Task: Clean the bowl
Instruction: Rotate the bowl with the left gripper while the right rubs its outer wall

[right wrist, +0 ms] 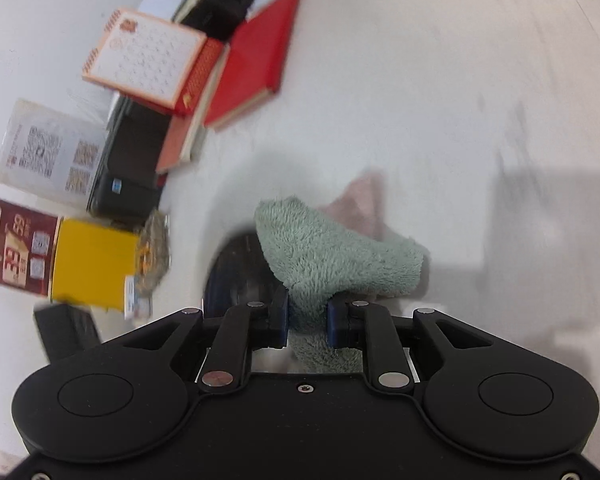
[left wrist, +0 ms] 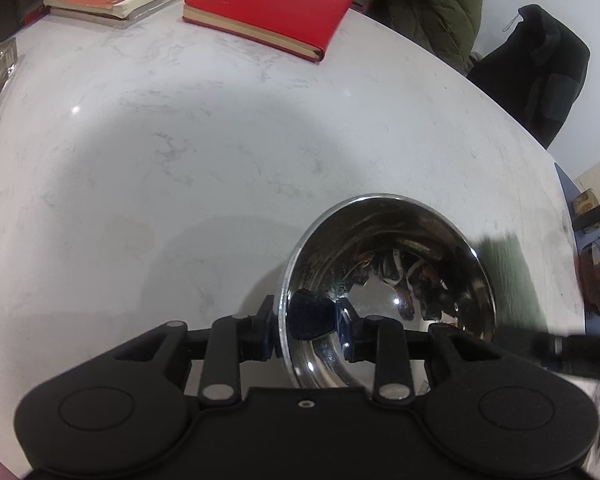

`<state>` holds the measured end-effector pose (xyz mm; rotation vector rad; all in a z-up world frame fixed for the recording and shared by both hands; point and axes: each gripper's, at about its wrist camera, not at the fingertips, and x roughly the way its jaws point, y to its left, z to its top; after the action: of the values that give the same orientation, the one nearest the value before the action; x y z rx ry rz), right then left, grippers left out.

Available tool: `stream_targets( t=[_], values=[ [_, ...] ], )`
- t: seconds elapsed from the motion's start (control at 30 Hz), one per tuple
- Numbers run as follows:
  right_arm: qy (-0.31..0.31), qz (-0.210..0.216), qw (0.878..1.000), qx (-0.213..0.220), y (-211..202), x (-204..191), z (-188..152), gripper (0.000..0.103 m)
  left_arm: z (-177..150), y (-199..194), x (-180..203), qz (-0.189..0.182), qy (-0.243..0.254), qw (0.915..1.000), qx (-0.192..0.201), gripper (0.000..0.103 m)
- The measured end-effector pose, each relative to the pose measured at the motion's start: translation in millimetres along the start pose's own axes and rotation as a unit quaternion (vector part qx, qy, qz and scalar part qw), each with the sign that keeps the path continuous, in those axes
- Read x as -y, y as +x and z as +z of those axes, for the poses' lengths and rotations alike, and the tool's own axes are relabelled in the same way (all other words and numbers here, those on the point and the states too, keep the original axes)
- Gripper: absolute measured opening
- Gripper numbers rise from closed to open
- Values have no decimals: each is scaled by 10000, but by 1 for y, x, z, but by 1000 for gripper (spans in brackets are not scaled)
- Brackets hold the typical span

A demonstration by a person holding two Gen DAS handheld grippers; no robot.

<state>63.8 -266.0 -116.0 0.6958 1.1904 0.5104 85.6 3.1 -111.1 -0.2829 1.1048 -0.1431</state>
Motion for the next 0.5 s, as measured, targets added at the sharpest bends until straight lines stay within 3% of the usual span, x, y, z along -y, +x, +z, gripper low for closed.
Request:
stream_targets(
  t=[0.13, 0.27, 0.5],
  values=[
    [-341, -210, 9989, 235, 6, -12, 20, 17, 0, 0, 2, 34, 101, 9999, -22, 28],
    [-350, -77, 9986, 381, 13, -13, 40, 17, 1, 1, 2, 41, 57, 10000, -40, 29],
    [-83, -66, 9999, 62, 3, 1, 4, 17, 0, 3, 5, 44, 47, 10000, 35, 29]
  ],
)
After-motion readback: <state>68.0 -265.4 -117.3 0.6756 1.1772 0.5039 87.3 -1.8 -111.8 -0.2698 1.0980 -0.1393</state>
